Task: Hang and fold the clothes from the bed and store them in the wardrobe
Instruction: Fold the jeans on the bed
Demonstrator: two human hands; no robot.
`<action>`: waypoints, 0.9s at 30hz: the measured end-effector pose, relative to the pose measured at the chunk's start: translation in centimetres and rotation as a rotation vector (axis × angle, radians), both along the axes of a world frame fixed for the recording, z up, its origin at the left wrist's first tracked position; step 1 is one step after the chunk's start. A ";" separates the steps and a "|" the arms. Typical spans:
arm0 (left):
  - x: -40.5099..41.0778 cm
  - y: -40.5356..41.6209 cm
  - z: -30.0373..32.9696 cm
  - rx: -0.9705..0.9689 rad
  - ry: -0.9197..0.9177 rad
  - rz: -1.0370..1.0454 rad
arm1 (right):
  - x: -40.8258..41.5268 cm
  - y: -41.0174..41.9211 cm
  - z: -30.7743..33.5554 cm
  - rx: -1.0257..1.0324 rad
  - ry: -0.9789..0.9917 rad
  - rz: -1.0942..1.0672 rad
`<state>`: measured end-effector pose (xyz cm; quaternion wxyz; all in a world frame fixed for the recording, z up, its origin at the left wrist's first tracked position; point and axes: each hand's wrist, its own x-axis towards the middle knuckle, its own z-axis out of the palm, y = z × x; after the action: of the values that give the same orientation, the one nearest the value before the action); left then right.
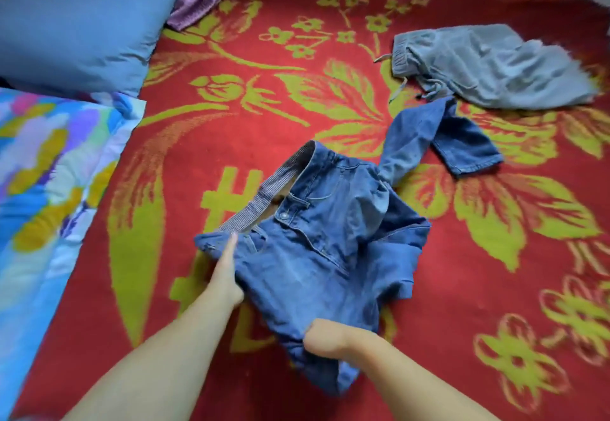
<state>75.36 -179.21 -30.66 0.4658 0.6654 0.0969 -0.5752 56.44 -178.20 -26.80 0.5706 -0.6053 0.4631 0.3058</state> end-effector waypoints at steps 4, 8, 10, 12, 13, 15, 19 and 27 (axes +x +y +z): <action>-0.5 1.7 5.7 -0.063 -0.080 -0.036 | -1.5 3.6 3.1 0.096 -0.066 0.277; 0.8 2.3 13.4 -0.170 -0.037 -0.197 | -1.0 0.0 6.9 -0.179 -0.123 0.086; 2.0 3.1 17.3 -0.216 -0.048 -0.347 | -1.3 -4.1 10.2 -0.531 -0.142 -0.131; 2.9 4.1 21.2 -0.254 -0.027 -0.498 | -1.6 -7.4 14.0 -0.811 -0.167 -0.213; 3.4 4.6 23.2 -0.262 -0.024 -0.567 | -1.5 -8.6 15.8 -0.908 -0.179 -0.162; 4.3 5.3 26.3 -0.272 -0.034 -0.630 | -0.8 -9.8 18.8 -0.974 -0.220 0.085; 4.5 5.5 32.9 -0.434 -0.119 -0.776 | 3.2 -7.5 21.6 -0.923 -0.368 0.399; 4.7 6.0 42.6 -0.616 -0.142 -0.780 | 8.9 -5.5 28.2 -0.810 -0.859 0.224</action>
<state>80.08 -173.19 11.90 0.3962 0.5211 -0.3654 -0.6618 65.33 -183.66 1.38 0.3949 -0.8892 0.2040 -0.1088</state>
